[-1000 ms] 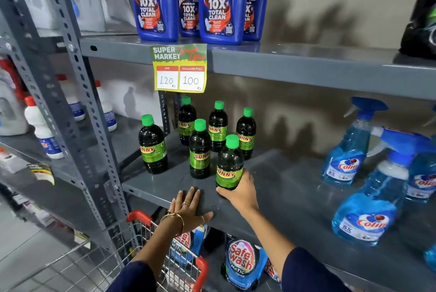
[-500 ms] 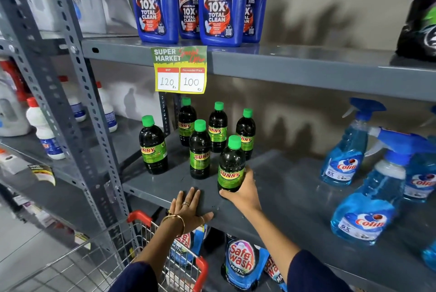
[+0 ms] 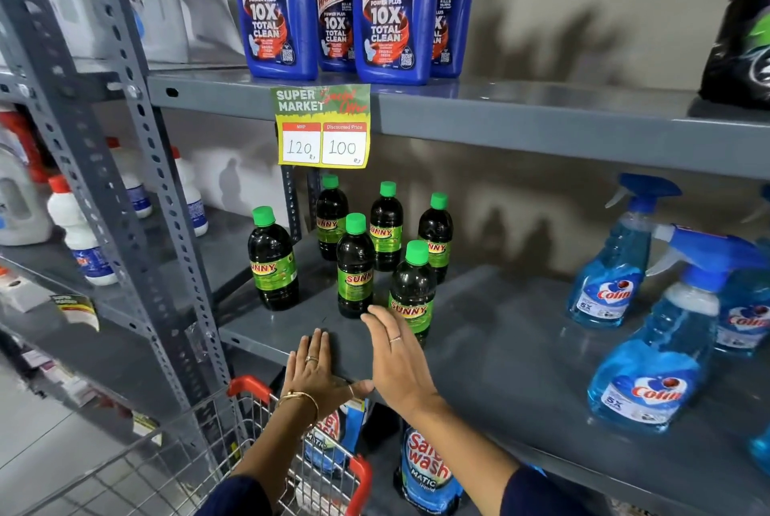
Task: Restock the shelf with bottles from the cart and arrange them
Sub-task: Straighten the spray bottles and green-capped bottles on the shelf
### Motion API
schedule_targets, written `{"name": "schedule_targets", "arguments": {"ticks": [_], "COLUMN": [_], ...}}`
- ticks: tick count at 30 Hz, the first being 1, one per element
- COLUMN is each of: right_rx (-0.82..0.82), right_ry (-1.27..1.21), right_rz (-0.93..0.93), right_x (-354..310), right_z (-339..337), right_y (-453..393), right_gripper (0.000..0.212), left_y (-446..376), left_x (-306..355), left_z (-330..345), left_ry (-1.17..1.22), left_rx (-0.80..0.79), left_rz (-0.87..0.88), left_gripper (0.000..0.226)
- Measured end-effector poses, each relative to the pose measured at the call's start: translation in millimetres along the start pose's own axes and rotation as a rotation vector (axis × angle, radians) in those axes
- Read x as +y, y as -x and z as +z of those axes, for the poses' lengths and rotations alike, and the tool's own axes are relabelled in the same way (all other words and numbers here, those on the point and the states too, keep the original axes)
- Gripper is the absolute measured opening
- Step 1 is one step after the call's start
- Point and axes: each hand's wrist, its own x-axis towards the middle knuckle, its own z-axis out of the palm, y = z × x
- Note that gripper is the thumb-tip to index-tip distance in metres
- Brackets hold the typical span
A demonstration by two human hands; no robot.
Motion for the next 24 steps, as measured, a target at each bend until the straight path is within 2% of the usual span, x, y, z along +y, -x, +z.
{"name": "schedule_targets", "arguments": {"ticks": [6,17,21,24], "right_rx": [-0.151,-0.139,-0.131,-0.118], "right_ry": [-0.142,-0.437,-0.616,-0.618], "right_rz": [0.244,0.838,0.975,0.990], "right_x": [-9,-9,0,3], "right_z": [20,65,81,90], "right_y": [-14,-64,-74,-75], "right_gripper": [0.053,0.093,0.095,0.090], "left_y": [-9,-22,-23,-24], "left_x": [-24,-50,-52,-53], "left_z": [-10,-16,-13,-12], "left_ry": [-0.044,0.026,0.053,0.051], "left_rx": [0.004,-0.015,-0.006,0.003], "left_rz": [-0.009,-0.033,-0.030,-0.030], "left_gripper": [0.128,0.133,0.137,0.142]}}
